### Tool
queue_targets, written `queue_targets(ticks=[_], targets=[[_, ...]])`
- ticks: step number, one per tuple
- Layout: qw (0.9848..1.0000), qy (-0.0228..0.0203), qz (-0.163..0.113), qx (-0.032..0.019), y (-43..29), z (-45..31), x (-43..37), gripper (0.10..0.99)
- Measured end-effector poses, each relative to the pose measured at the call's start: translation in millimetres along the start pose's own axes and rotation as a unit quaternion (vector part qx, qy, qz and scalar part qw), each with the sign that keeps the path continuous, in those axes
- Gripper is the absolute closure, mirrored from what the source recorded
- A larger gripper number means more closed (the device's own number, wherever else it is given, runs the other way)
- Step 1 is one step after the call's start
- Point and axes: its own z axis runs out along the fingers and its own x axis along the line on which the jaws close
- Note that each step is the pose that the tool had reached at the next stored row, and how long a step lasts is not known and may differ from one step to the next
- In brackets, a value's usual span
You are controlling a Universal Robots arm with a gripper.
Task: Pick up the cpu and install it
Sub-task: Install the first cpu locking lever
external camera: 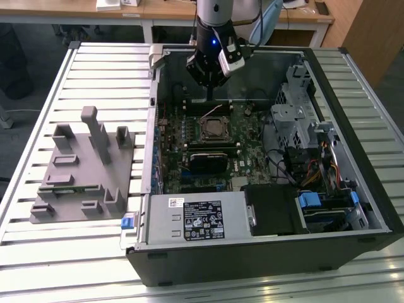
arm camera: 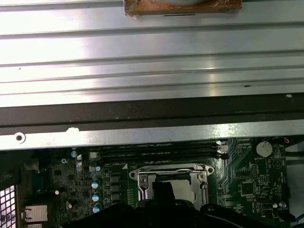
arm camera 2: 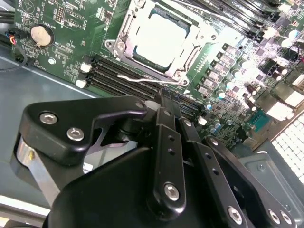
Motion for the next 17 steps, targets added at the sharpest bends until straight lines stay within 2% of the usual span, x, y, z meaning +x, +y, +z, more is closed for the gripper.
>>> queue_targets(ticks=[12, 15, 17], targets=[[1.0, 0.0001, 0.0, -0.0003, 0.0, 0.1, 0.1, 0.98], [1.0, 0.0006, 0.0, -0.0081, 0.0, 0.5, 0.1, 0.98], [1.0, 0.0006, 0.0, -0.0084, 0.0, 0.7, 0.1, 0.98]])
